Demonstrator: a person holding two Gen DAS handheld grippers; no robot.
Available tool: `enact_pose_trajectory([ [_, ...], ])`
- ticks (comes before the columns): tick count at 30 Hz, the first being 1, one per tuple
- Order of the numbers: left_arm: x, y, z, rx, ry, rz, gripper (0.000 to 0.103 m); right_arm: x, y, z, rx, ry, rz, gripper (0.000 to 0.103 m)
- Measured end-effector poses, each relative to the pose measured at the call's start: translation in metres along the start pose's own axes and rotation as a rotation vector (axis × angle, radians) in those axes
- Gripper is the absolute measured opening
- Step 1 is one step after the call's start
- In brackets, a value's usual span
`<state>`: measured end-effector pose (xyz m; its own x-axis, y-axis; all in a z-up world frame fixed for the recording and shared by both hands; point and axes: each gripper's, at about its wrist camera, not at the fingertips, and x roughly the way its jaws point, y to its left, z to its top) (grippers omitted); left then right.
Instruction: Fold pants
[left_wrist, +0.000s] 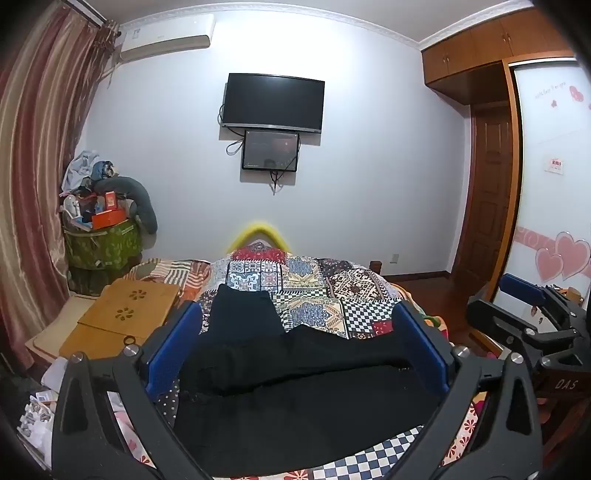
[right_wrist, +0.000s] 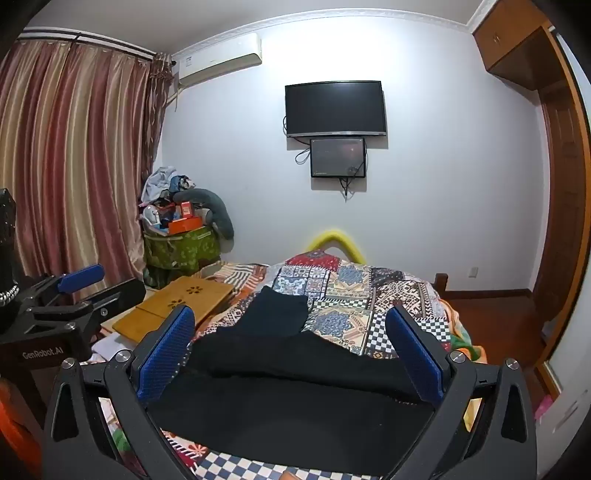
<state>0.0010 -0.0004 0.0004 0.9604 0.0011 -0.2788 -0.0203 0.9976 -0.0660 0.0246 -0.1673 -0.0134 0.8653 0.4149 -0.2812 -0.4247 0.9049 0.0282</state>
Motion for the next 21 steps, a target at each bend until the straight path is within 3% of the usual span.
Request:
enact_pose_trajectory([
  [21, 0.002, -0.006, -0.009, -0.002, -0.019, 0.010, 0.103, 0.003, -0.003, -0.001, 0.005, -0.001, -0.035, 0.103],
])
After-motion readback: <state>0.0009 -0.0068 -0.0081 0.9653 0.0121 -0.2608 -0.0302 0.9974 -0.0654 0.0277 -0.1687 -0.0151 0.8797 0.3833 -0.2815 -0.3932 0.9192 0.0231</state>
